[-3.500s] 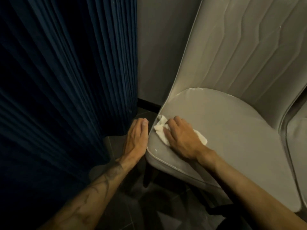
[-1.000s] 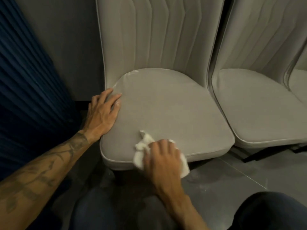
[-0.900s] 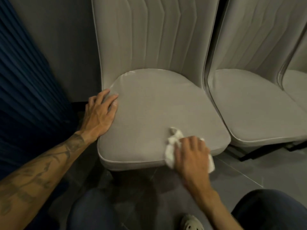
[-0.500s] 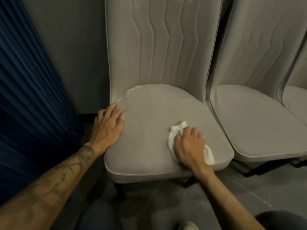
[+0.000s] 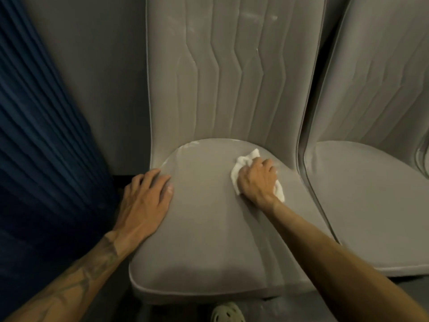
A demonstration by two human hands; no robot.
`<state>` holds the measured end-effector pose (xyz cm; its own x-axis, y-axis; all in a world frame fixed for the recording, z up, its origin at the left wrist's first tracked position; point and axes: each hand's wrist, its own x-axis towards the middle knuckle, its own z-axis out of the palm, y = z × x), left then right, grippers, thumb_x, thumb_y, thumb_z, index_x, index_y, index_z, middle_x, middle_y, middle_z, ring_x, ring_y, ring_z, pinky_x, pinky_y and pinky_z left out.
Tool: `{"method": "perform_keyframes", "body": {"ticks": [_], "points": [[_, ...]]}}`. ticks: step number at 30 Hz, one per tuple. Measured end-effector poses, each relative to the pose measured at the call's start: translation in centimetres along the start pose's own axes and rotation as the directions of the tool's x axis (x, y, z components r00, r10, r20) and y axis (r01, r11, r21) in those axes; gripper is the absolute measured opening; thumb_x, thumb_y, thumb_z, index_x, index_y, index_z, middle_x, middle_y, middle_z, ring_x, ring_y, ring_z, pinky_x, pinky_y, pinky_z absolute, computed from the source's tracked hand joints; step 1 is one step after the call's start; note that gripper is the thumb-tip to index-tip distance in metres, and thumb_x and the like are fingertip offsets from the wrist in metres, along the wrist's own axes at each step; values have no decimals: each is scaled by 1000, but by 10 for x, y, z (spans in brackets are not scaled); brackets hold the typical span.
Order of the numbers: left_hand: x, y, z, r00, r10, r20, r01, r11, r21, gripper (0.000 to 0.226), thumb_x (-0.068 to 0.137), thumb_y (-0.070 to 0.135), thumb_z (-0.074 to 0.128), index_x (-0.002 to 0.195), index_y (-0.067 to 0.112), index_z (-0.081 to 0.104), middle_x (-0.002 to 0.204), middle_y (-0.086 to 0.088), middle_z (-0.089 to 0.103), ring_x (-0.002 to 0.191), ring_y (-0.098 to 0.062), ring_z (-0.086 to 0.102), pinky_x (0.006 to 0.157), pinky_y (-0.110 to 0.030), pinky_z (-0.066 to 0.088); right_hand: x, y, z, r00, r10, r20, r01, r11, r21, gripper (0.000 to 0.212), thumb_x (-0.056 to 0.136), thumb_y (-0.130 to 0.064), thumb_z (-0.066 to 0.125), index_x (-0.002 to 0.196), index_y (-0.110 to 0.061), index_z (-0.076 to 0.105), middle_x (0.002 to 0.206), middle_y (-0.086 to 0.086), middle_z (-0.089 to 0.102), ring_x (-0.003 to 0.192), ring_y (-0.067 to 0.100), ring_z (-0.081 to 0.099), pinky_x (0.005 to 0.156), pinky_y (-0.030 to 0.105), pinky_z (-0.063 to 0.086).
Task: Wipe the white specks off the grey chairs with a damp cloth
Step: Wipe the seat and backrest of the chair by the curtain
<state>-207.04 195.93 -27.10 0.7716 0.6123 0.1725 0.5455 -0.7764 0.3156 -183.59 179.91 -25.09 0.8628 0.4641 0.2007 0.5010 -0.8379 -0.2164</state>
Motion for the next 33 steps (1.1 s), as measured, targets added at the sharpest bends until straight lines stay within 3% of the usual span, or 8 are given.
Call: {"method": "perform_keyframes", "body": {"ticks": [2, 4, 10, 16, 21, 26, 30, 33], "points": [[2, 8, 0, 1000, -22, -5, 22, 1000, -3, 59, 102, 55, 21, 134, 23, 58, 150, -4, 49, 127, -33, 45, 103, -52, 42, -4, -2, 6, 977, -212, -19, 212, 977, 12, 35, 102, -27, 40, 123, -1, 52, 120, 25, 52, 106, 41, 47, 96, 47, 32], [3, 13, 1, 999, -38, -19, 38, 999, -8, 59, 101, 53, 22, 131, 20, 60, 148, -6, 50, 125, -34, 46, 101, -52, 43, 6, 15, 7, 956, -292, -10, 292, 956, -26, 35, 102, -28, 41, 123, -3, 54, 120, 22, 50, 106, 40, 46, 96, 46, 34], [2, 15, 3, 996, -74, -44, 73, 997, -27, 57, 103, 49, 24, 135, 19, 61, 148, -4, 52, 127, -33, 46, 103, -53, 44, 71, 11, 11, 999, 4, -49, -5, 1000, -21, 29, 99, -14, 41, 119, 2, 56, 122, 23, 49, 112, 40, 44, 94, 46, 35], [2, 17, 3, 996, -87, -36, 86, 996, -18, 57, 104, 48, 25, 135, 18, 62, 150, -4, 52, 128, -33, 46, 103, -52, 45, 69, 4, 27, 966, -227, -123, 216, 972, -94, 21, 96, -18, 52, 106, -1, 59, 108, 23, 57, 99, 41, 50, 88, 51, 40], [2, 19, 4, 995, -91, -52, 90, 996, -23, 59, 104, 48, 24, 135, 17, 63, 148, -5, 53, 128, -32, 45, 104, -52, 44, 96, -8, 33, 988, -110, -105, 98, 989, -115, 25, 90, -1, 48, 110, 10, 57, 107, 29, 57, 99, 42, 50, 82, 50, 39], [2, 17, 5, 994, -98, -50, 96, 995, -32, 57, 104, 49, 25, 135, 19, 62, 149, -3, 52, 129, -29, 43, 105, -51, 44, 103, -36, 46, 928, -373, 13, 371, 920, -126, 31, 98, -10, 38, 121, 2, 54, 122, 21, 55, 107, 36, 46, 87, 45, 32], [1, 15, 6, 995, -96, -42, 95, 995, -22, 54, 104, 49, 27, 134, 21, 62, 148, -2, 52, 127, -29, 44, 102, -52, 45, 105, 17, 35, 960, -280, -2, 276, 949, -151, 32, 99, -26, 50, 121, -3, 55, 123, 17, 50, 107, 37, 49, 88, 45, 39], [1, 17, 7, 993, -102, -55, 101, 995, -21, 50, 104, 47, 30, 131, 20, 63, 145, -3, 54, 123, -30, 45, 99, -53, 49, 105, 6, 36, 984, -179, -18, 175, 977, -118, 30, 97, -16, 45, 121, -1, 54, 125, 19, 50, 109, 38, 47, 90, 44, 36]]}}
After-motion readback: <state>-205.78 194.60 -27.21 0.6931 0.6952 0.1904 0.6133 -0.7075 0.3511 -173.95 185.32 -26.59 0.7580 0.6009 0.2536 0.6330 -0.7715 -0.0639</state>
